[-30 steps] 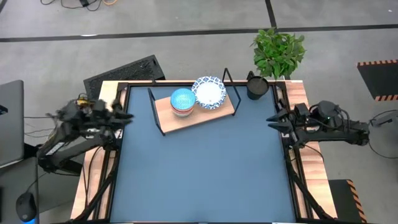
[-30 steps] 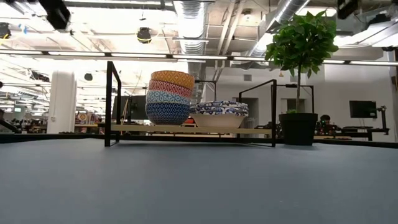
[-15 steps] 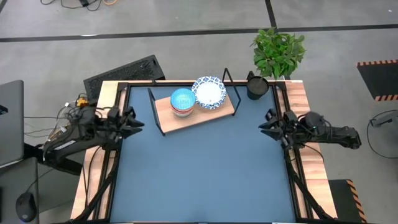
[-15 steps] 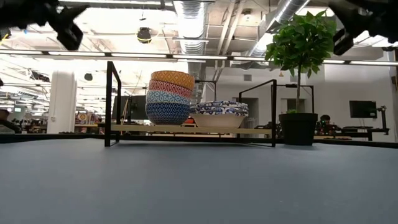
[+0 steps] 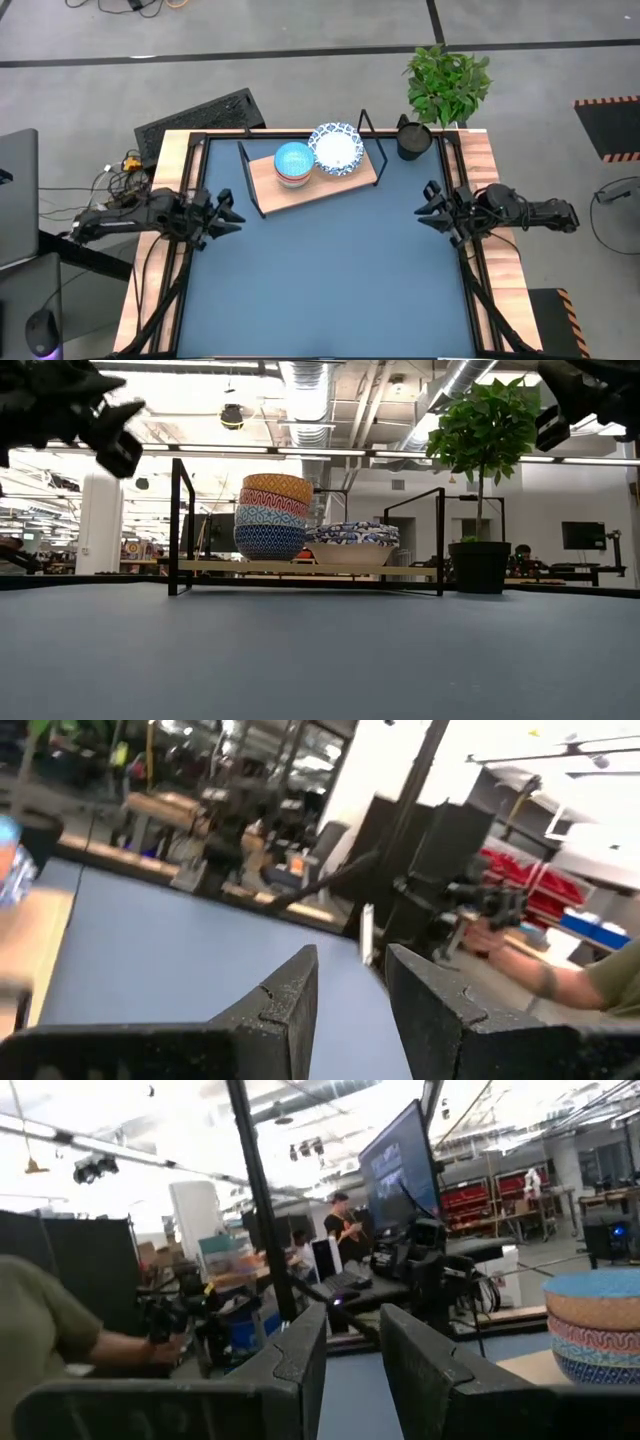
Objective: Place and stack bowls onto a shelf
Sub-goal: Return to Home Position
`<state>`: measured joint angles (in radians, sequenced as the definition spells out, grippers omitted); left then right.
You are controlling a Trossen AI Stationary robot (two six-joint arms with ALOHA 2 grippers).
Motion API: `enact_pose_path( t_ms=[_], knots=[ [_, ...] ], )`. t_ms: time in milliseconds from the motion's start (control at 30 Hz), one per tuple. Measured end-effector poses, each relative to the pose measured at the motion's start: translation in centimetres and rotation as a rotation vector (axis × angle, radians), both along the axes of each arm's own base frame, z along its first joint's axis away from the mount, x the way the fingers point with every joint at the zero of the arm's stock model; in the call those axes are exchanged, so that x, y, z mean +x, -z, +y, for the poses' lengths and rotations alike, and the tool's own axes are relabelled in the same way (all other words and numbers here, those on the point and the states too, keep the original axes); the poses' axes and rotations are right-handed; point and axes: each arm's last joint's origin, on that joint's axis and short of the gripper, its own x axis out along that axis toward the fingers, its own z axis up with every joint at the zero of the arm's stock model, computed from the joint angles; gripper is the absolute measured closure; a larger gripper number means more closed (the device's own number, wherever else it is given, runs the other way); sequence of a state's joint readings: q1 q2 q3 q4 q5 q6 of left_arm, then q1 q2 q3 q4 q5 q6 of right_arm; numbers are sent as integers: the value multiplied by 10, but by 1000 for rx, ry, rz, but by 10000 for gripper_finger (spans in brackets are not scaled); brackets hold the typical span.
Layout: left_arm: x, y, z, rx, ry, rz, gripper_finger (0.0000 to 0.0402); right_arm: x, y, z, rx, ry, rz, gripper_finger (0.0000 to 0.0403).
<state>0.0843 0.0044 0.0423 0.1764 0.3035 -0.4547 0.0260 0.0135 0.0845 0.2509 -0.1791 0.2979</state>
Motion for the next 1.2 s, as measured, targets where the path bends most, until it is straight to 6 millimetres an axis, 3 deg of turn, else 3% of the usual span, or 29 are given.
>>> enact_pose_path(
  t_ms=[67, 300, 533, 900, 1200],
  knots=[
    [3, 10, -2, -16, -18, 26, 295, 1, 2, 1, -8, -13, 23, 280],
    [2, 11, -9, 55, 46, 21, 295, 3, 16, 5, 12, -54, 173, 280],
    [3, 11, -7, 79, -34, 19, 295, 4, 24, 4, 37, -46, 261, 280],
    [5, 22, -7, 13, -29, 150, 295, 4, 40, 4, 31, -41, 435, 280],
    [5, 23, -7, 9, -43, 152, 295, 3, 43, 4, 29, -39, 474, 280]
  ],
)
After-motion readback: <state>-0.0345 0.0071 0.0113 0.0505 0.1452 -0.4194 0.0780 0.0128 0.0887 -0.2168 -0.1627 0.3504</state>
